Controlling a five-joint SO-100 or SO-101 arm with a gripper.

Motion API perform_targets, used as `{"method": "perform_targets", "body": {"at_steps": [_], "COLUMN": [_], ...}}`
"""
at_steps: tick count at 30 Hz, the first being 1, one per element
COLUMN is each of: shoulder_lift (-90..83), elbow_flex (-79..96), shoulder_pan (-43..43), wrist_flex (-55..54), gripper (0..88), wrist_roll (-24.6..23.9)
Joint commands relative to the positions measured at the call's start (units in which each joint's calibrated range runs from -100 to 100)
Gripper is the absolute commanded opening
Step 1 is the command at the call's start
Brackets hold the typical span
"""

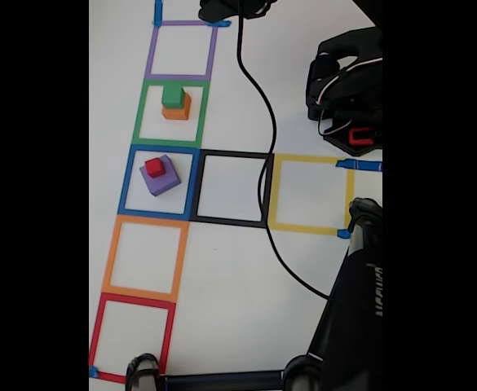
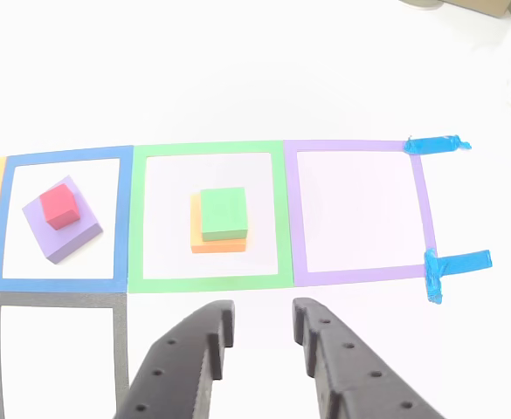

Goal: Tower of hanoi

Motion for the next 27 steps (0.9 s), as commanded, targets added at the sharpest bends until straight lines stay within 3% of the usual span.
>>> {"method": "perform_targets", "body": {"at_steps": [1,9,18,27], "shoulder_lift": [-1.0,-8.2,-5.6,11.1], "elbow_flex": [8.3,41.6,69.0,77.4], "shoulder_pan": [2.7,6.1,6.1,4.7], "wrist_flex": [-7.7,-40.4,-79.4,-107.7], "gripper": [11.0,26.1,28.7,29.7], "wrist_roll": [0.0,0.0,0.0,0.0]}}
